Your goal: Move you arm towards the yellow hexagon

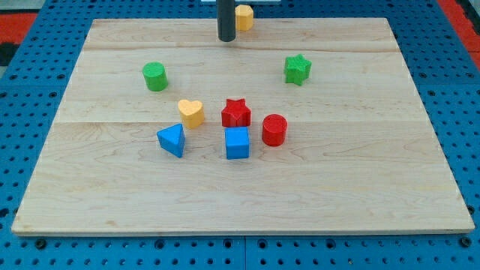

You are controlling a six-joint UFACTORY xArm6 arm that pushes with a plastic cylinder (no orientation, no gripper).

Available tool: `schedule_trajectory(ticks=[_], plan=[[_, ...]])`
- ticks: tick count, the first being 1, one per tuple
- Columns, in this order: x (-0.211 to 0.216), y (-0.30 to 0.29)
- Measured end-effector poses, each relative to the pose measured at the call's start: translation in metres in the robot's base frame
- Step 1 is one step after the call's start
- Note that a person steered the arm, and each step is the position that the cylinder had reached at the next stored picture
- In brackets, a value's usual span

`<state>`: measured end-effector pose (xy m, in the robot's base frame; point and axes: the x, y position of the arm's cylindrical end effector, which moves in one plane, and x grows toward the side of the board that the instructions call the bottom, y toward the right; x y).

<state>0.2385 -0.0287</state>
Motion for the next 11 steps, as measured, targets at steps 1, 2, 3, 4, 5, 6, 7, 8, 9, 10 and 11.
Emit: schedule_trajectory(ticks=[1, 2, 3, 4, 5, 6, 7, 8, 9, 10, 11], plan=[[-0.002, -0.005], [-0.003, -0.01], [-0.004, -0.016], [-0.005, -0.021], [-0.005, -0.026], [-0.007, -0.026], [-0.016, -0.023], [-0.016, -0.012], [0.0, 0.015], [0.003, 0.085], [-0.038, 0.122]])
